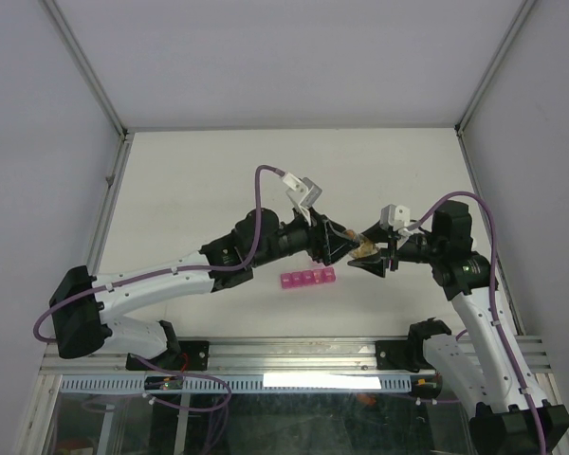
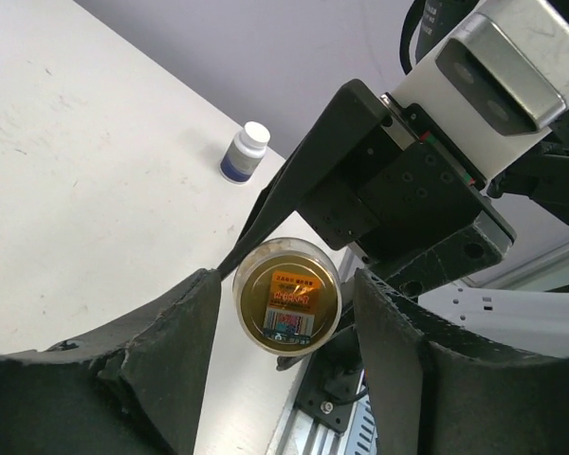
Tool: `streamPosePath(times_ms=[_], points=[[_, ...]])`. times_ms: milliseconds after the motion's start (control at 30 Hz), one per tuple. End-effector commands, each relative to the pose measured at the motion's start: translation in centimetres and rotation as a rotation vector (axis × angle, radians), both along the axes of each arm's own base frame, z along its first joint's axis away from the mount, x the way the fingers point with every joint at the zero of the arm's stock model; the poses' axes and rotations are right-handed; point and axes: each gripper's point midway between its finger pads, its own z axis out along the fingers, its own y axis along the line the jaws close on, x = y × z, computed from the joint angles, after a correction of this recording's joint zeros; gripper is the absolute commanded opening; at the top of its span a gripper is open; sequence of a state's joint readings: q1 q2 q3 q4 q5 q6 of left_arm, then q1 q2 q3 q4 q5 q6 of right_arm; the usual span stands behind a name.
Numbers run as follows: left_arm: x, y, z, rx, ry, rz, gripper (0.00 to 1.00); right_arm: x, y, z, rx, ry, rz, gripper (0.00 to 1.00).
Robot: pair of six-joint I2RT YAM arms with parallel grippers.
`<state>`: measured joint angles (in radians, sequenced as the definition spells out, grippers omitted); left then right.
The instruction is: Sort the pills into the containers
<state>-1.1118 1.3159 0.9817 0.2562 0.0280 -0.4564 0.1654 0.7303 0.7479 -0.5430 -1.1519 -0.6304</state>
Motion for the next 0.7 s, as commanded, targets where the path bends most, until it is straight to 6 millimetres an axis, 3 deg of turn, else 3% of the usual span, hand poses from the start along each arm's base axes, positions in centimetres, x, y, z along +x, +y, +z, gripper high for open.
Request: streamPosePath(times_ms=[0,33,267,367,533,600,667], points=[[-0.5,-0.6,2.3,-0.029,-0.033,-0.043,0.54,0.3,0.1,2.2,0.022,-0.097,0.013,0.0],[-0.6,-0.7,2.2,-0.022,-0.034,-0.049,0.44,0.3,0.1,2.2,0.022,-0.096,0.013,0.0],[-2.6,-1.3,1.4,0.045,-0.136,-0.203,0.16,0.3,0.1,2.3,0.023,-0.1,0.013,0.0],[-4.8,-1.1,-0.1,0.097,-0.3,-0.386,0.11,0.3,0.1,2.3,0.025,-0.101,0.013,0.0],[-6.3,0.2,-3.2,0.176,-0.608,-0.693,0.09,0.2,0.1,2.3,0.025,-0.099,0.014,0.0],[-6.3,0.4,-3.2,0.198,-0.706,-0.744,0.11,0.3,0.0,2.3,0.025,-0.099,0.011,0.0],[-4.7,0.2,-2.0,0.204,-0.744,-0.701,0.18,0.3,0.0,2.3,0.025,-0.101,0.011,0.0]])
